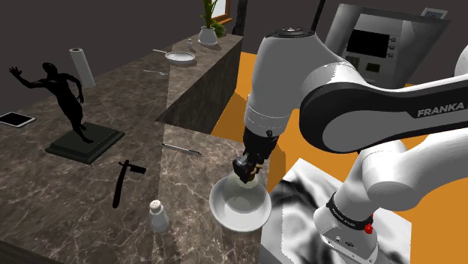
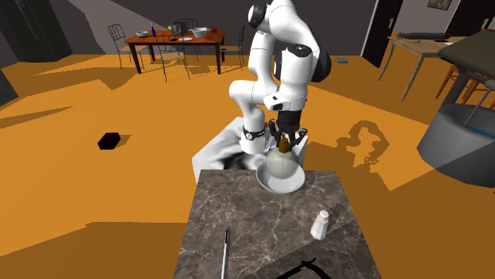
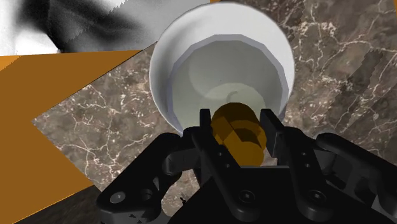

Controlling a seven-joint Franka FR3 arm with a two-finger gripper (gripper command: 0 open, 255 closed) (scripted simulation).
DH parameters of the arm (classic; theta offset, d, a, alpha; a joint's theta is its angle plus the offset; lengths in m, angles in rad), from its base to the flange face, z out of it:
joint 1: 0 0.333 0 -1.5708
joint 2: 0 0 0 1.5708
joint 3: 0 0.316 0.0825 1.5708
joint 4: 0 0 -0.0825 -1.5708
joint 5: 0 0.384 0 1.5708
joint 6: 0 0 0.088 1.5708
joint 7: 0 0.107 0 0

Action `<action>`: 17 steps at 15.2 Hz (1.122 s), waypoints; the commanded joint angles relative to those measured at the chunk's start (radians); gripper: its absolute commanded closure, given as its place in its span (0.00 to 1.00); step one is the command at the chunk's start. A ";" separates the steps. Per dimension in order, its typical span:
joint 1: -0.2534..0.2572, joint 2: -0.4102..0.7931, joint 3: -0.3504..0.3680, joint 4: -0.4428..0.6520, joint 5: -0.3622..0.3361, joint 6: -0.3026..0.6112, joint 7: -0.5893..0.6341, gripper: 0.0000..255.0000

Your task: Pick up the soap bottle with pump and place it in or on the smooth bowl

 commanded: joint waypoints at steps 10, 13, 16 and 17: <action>-0.004 -0.025 -0.027 0.084 -0.017 -0.107 0.002 0.00; -0.005 -0.028 -0.034 0.107 -0.022 -0.135 0.003 0.00; -0.005 -0.028 -0.034 0.107 -0.022 -0.135 0.003 0.00; -0.005 -0.028 -0.034 0.107 -0.022 -0.135 0.003 0.00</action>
